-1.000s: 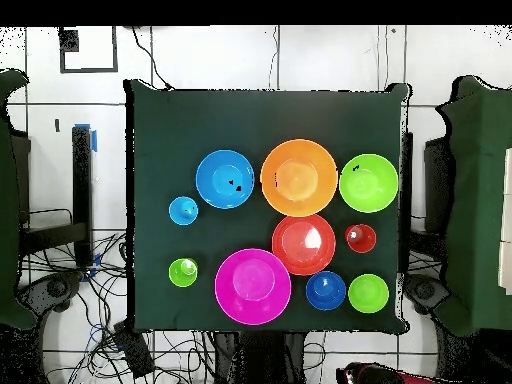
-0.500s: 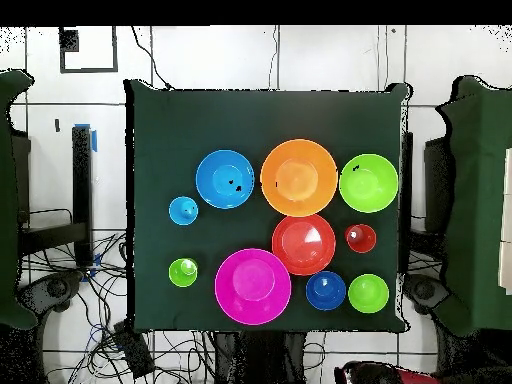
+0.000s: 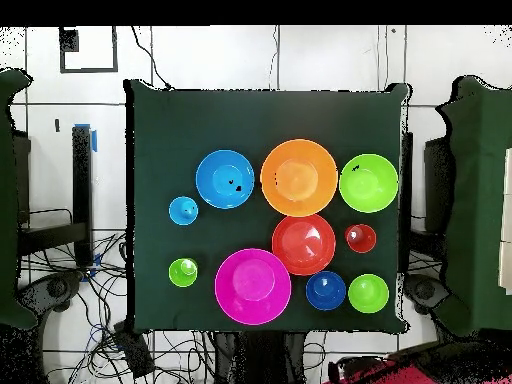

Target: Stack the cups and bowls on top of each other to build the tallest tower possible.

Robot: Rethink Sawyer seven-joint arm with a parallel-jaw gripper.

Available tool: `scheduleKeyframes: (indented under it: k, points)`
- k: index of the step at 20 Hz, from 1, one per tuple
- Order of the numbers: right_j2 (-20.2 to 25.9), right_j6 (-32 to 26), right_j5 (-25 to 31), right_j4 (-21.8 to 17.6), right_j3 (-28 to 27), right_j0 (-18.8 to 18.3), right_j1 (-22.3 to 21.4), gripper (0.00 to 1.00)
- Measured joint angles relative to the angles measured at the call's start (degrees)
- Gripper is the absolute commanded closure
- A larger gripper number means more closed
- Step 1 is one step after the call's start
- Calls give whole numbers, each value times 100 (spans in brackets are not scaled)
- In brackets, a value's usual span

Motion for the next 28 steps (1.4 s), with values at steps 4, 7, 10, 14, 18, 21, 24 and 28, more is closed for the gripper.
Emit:
scheduleKeyframes:
  k: [4,7,10,14,18,21,24,28]
  points:
    - [-69,333,-175,75,19,233,5,0]
    - [-75,573,-249,134,51,359,-8,0]
    - [-76,699,-251,140,65,370,-14,0]
    - [-76,717,-251,142,65,363,-10,0]
    - [-76,717,-251,142,65,364,-11,0]
    - [-76,717,-251,142,65,364,-10,0]
    - [-76,717,-251,142,65,364,-11,0]
    - [-76,717,-251,142,65,364,-10,0]
